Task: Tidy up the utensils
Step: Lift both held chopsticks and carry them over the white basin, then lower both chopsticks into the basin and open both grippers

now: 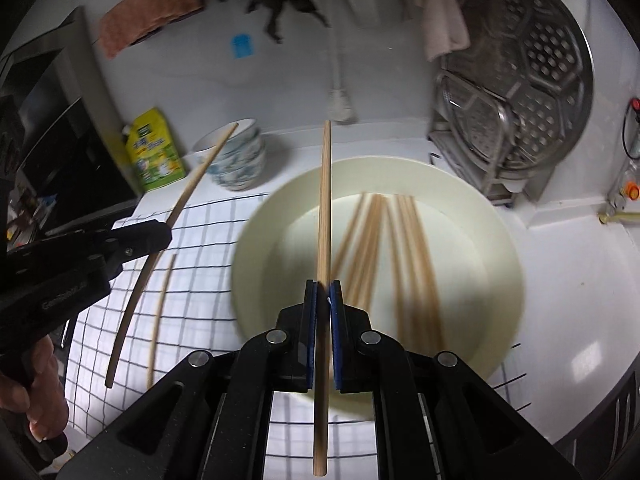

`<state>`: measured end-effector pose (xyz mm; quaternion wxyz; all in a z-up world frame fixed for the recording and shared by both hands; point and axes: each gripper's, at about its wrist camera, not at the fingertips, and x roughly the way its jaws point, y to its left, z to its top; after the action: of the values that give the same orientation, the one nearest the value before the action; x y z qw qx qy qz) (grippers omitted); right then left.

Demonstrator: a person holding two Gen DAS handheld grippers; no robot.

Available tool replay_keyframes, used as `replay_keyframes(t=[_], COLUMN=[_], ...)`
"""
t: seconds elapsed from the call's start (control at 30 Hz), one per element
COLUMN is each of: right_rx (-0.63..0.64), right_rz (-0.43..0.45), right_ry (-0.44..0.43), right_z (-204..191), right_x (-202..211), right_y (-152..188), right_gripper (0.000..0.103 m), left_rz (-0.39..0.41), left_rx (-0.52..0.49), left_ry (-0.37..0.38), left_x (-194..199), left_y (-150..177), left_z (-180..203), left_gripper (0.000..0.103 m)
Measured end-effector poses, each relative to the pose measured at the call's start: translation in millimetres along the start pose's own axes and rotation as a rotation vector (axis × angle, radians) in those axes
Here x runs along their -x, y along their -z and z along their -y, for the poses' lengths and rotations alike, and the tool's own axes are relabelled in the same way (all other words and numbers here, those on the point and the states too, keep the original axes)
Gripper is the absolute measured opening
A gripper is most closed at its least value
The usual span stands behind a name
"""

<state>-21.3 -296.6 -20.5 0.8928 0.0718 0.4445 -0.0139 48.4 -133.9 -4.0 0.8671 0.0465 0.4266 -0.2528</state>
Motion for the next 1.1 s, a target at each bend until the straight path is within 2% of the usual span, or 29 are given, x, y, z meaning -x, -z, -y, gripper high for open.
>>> replay_keyframes(t=[0.43, 0.7, 1.1], right_rx=[-0.049, -0.052, -0.087], right_rz=[-0.05, -0.092, -0.13], right_ry=[-0.062, -0.096, -0.076], right_z=[62, 76, 99], right_x=[-42, -65, -81], right_y=[-5, -4, -3], right_gripper=[0.007, 0.007, 0.007], left_rz=[-0.049, -0.096, -0.133], left_rx=[-0.018, -0.026, -0.044], left_ry=[-0.045, -0.067, -0.084], left_x=[-54, -81, -117], left_y=[-20, -19, -24], left_z=[41, 58, 80], left_gripper=[0.007, 0.007, 0.008])
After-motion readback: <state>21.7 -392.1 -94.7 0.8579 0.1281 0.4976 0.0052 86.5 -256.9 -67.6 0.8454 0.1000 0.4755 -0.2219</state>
